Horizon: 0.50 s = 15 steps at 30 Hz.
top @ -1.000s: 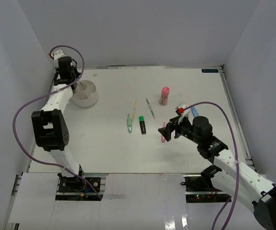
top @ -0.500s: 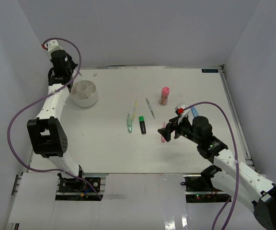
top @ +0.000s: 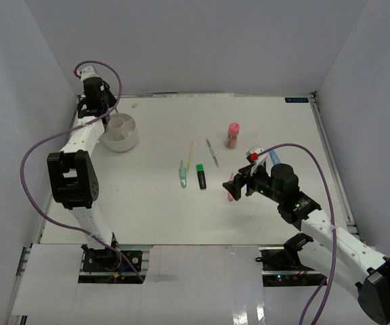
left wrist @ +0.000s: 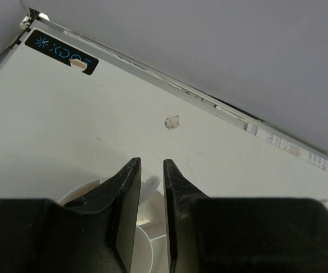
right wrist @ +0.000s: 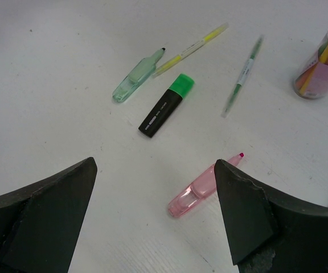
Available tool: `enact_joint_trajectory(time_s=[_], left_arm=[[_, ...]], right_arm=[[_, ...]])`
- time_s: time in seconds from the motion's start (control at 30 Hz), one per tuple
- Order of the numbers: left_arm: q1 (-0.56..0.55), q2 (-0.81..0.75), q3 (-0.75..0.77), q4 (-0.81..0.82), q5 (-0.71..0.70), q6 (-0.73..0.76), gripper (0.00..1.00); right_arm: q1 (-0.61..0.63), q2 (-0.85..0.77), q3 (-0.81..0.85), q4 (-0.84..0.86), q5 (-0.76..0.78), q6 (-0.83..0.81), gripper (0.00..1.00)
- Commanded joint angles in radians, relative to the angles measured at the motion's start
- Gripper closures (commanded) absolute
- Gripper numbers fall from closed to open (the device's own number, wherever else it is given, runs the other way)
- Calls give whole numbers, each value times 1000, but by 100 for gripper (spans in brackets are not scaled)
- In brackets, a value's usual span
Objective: Sort the stationery into containers
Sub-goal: Place the pen in the storage box.
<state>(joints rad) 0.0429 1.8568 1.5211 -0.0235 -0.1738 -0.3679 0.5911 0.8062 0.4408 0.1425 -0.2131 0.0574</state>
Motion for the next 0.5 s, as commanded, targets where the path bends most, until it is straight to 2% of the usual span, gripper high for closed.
enact_joint_trajectory(time_s=[0.0,0.27,0.47], left_arm=[[0,7,22,10,33,-16,67],[0,50,11,8,19,-14,66],[-1,1,2,-3,3,-8,61]], right_arm=[[1,1,3,57,-14,-16,10],[1,7,1,58,-14,-18,10],[1,24,13,49,-38,-33,10]])
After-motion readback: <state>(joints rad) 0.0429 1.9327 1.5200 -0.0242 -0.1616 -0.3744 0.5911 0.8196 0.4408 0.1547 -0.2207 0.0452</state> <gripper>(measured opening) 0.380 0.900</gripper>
